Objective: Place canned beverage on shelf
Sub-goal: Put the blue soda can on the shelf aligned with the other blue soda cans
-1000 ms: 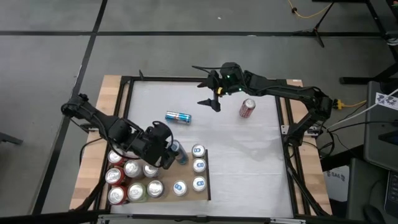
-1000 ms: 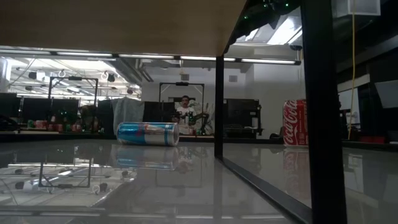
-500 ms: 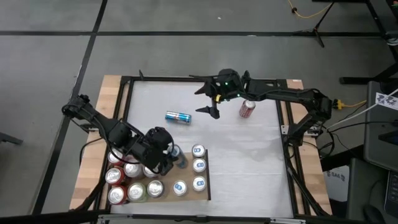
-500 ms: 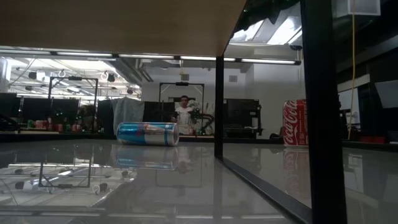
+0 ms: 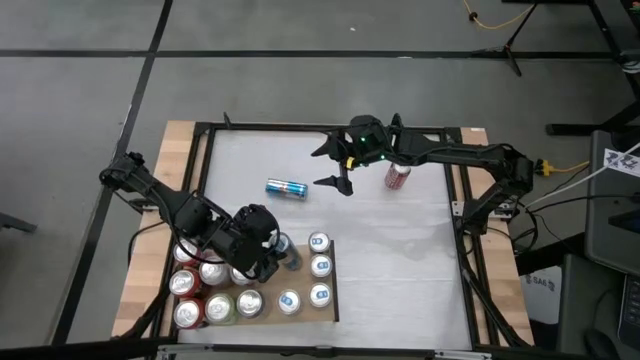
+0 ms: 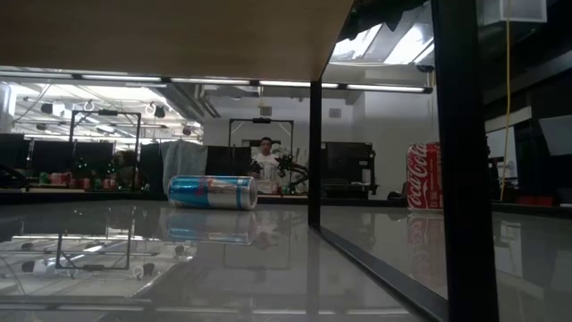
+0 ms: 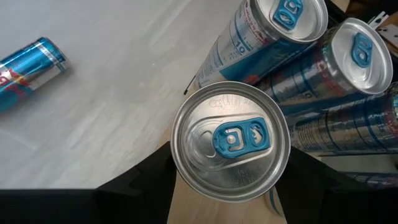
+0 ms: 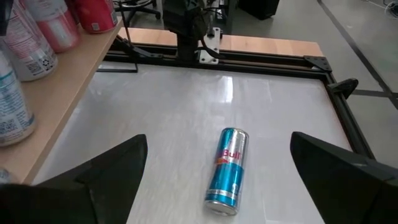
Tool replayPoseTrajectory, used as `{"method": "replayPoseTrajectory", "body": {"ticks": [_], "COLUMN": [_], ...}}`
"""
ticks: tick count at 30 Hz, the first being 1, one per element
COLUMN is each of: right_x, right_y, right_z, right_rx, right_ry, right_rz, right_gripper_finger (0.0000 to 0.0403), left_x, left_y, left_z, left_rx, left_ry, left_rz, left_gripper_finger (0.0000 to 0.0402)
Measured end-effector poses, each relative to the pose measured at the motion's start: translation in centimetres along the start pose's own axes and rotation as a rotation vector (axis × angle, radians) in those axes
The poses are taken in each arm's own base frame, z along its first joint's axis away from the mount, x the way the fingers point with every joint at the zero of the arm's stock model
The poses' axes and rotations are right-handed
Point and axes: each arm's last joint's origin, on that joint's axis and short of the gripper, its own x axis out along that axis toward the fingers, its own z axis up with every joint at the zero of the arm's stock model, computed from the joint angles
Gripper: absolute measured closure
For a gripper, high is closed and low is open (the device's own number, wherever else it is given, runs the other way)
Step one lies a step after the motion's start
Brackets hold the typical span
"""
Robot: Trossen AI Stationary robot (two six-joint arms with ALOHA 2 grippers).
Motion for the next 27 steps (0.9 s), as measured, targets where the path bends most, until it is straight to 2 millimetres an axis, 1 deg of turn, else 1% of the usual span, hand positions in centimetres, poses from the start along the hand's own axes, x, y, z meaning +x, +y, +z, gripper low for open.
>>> {"method": "replayPoseTrajectory", "body": {"ticks": [12, 27], "right_x": [0.00, -0.01], "right_y": [-0.01, -0.03], "right_z": [0.00, 0.00], "right_rx": [0.000, 0.000], "right_ry": [-0.001, -0.001], "right_rz": [-0.001, -0.001], "right_gripper_finger": [0.0018, 0.0018], "left_x": [0.03, 0.03], "left_y": [-0.08, -0.12], "left_z": [0.02, 0.04], "left_rx": [-0.005, -0.006], "left_ry": [-0.001, -0.002], "left_rz": [-0.008, -0.011], "left_gripper_finger": [0.0174, 0.0172]}}
